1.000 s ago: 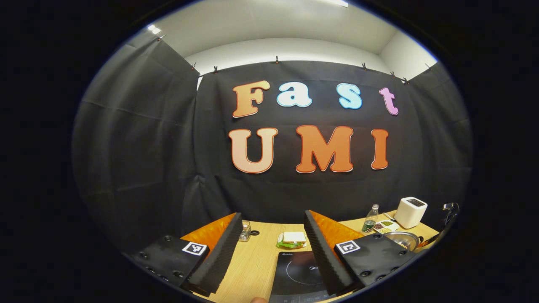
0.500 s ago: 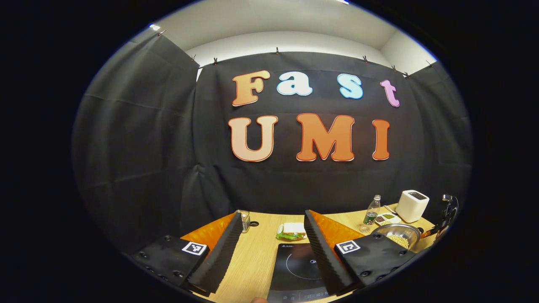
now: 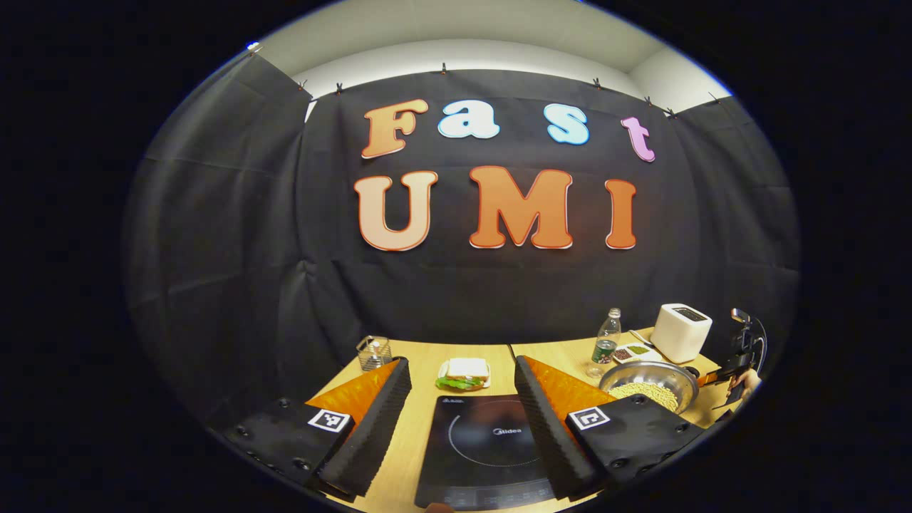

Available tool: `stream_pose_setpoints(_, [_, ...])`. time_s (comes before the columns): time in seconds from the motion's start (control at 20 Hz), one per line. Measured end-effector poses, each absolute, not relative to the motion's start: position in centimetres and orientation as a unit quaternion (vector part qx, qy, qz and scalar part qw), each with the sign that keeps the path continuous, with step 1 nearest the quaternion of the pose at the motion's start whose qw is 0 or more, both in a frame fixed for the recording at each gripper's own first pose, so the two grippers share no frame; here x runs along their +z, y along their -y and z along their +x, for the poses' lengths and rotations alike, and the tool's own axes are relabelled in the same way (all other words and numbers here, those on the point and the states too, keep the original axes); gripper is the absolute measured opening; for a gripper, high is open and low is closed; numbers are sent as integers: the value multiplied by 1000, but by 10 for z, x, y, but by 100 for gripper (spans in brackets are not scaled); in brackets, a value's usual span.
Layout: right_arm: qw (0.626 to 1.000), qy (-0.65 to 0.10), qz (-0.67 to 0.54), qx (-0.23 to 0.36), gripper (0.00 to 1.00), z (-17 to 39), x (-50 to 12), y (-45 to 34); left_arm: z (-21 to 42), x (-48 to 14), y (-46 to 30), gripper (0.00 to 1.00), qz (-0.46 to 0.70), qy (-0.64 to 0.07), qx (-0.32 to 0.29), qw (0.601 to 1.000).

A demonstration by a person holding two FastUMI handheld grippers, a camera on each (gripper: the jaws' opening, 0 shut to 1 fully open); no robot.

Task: First push the handle of the pot to place it horizontally, then grasp the pot with both hands and set it on the induction cooktop.

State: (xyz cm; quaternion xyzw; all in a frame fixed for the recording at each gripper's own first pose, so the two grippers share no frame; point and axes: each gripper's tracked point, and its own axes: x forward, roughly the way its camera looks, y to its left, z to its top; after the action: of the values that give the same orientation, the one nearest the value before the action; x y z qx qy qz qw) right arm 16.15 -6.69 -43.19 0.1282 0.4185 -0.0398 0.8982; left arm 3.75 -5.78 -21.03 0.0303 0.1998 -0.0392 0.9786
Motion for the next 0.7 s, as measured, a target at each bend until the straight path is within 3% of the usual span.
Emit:
stream_pose_setpoints(0.4, [925,-370,81,-31,3,157,-402,77,43,-300,160,96,-3,-257,-96,962])
stream_pose_setpoints(0.6, [950,-308,43,-14,27,161,-368,73,47,-341,218,96,-9,-268,-124,955])
stream_pose_setpoints(0.7, [957,-291,8,-8,50,162,-357,70,49,-363,244,93,-13,-282,-131,950])
